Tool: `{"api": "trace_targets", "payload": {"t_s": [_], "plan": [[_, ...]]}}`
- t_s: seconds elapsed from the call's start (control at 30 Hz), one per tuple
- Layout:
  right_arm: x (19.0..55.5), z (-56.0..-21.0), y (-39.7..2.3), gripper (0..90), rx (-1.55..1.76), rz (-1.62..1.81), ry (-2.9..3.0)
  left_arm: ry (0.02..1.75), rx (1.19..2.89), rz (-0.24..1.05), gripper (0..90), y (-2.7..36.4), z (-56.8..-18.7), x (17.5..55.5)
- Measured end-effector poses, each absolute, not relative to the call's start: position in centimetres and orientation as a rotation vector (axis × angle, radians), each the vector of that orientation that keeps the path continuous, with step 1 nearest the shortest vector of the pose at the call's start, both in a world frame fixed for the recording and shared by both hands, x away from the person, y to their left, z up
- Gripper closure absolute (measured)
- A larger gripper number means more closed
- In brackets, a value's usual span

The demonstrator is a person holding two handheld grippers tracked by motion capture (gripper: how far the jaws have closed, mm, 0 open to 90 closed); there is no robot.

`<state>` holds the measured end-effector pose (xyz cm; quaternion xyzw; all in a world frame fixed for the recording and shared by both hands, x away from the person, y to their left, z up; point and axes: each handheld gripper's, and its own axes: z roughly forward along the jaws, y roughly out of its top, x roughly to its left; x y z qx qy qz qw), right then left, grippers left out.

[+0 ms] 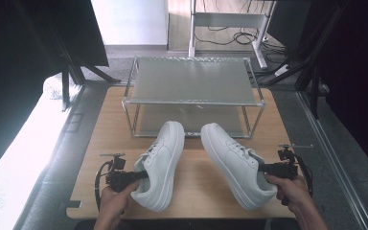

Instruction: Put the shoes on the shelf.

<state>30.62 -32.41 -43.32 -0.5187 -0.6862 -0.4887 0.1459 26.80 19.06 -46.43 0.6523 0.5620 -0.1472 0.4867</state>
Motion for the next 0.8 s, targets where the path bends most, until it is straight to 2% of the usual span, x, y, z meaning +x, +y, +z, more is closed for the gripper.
{"api": "trace_targets", "payload": {"t_s": [0.47,0.8], "plan": [[30.0,-39.3,-31.1,83.1,-1.476,-1.508,-1.909,1.309,1.553,-0.298,83.1,19.0,-42.0,25.5],[30.6,-37.0,-31.0,82.7,-1.518,-1.573,-1.847,1.308,1.520,-0.259,83.1,18.7,-39.1,26.8]]}}
